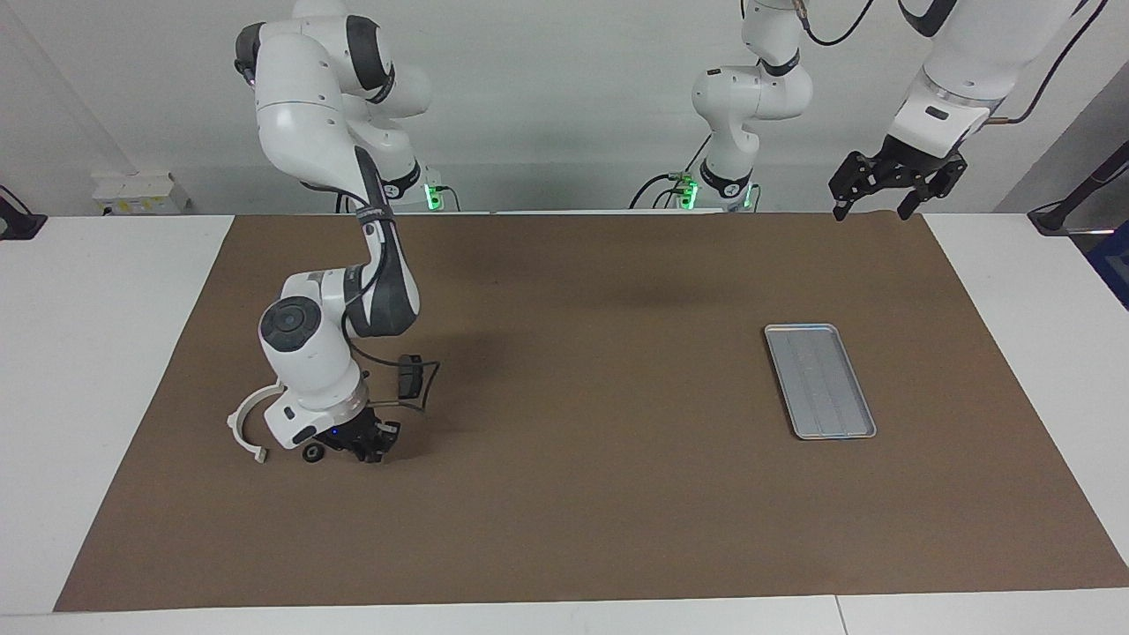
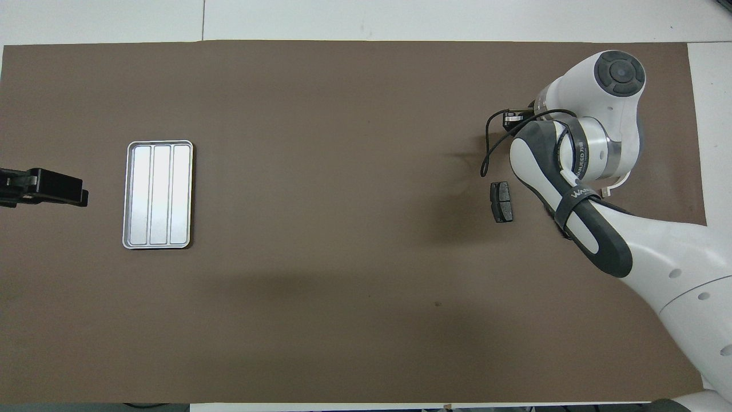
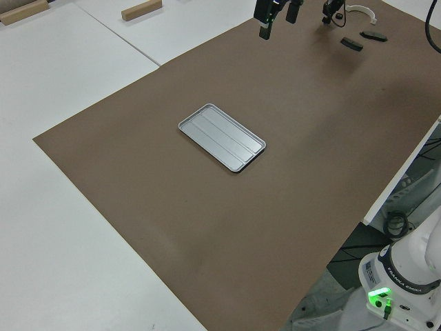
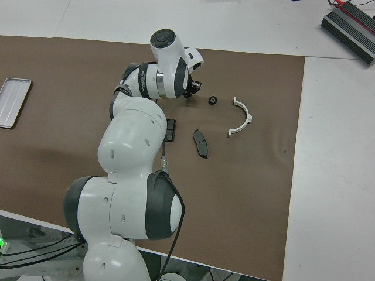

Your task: Place bearing gear from tray to pile

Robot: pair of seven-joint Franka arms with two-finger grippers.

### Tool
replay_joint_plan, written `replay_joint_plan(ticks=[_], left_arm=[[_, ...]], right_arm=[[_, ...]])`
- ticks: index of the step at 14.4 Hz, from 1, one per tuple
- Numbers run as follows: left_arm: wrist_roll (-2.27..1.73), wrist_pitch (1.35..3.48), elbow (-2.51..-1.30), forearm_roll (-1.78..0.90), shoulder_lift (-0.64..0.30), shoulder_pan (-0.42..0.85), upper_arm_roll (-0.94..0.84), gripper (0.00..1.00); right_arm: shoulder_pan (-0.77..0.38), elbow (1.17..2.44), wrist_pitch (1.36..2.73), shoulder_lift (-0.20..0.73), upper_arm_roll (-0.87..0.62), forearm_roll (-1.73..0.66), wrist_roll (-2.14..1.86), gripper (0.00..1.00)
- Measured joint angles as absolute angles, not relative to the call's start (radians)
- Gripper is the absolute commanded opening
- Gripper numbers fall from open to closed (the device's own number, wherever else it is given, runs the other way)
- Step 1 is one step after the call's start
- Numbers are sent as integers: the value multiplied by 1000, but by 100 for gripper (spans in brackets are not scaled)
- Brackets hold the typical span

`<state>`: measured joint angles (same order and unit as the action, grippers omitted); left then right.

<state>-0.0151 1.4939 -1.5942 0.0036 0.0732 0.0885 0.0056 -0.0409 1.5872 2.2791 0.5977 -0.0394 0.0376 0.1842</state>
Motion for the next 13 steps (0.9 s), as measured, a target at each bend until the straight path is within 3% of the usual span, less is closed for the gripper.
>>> replay_joint_plan(ticks=[6,7,8,9,13], left_arm=[[-15,1494,-1594,4,73,88,6,100],[-15,1494,-1594,4,73,88,6,100],[-15,1494,-1594,4,73,88,6,100],[-15,1494,-1594,4,73,88,6,100],[-15,1494,-1594,4,73,88,6,100]], right_arm=[[-41,1588,2303,611,-41,38,184,0],[-41,1588,2303,611,-41,38,184,13],[-41,1588,2303,611,-41,38,184,71],[-41,1588,2303,611,-41,38,184,100],[-47,1588,2303,612,-44,37,184,100]])
